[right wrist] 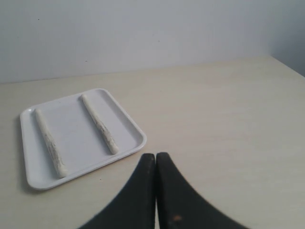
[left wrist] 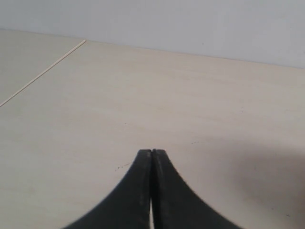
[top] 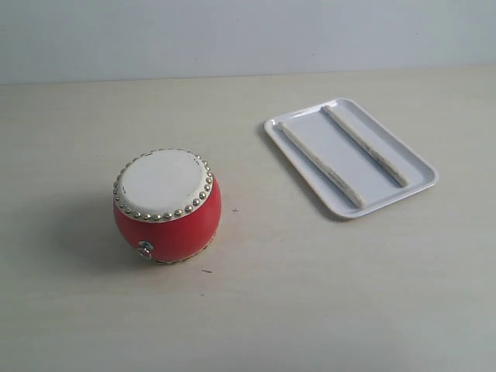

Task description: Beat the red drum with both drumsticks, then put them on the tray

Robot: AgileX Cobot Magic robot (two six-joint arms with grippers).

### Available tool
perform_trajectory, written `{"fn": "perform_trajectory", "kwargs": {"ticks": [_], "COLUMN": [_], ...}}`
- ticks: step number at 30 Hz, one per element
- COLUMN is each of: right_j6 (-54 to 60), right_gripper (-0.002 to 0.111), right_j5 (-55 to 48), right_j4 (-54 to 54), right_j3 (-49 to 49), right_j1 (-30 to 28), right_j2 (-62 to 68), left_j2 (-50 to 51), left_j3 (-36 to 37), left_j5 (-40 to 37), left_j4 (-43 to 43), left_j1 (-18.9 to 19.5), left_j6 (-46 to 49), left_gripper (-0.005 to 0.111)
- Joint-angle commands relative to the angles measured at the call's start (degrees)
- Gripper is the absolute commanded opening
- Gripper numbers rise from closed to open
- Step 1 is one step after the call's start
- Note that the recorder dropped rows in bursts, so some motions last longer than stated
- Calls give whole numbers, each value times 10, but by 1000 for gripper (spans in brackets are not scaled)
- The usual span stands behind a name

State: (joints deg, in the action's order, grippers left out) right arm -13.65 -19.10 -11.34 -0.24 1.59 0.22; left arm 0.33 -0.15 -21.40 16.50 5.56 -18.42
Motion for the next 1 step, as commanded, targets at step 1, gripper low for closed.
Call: {"fn": "perform_trajectory", "kwargs": {"ticks": [1], "right_j6": [1], "right_gripper": [0], "right_j5": [7], "right_j4": [0], "right_j3": [2], "right_j1": [-2], "right_j2": [-2], "left_j2": [-3], "left_j3": [1], "left_j5": [1], "left_j4": [-2], "left_j1": [1], "left_j6": [0], "left_gripper": [0]}}
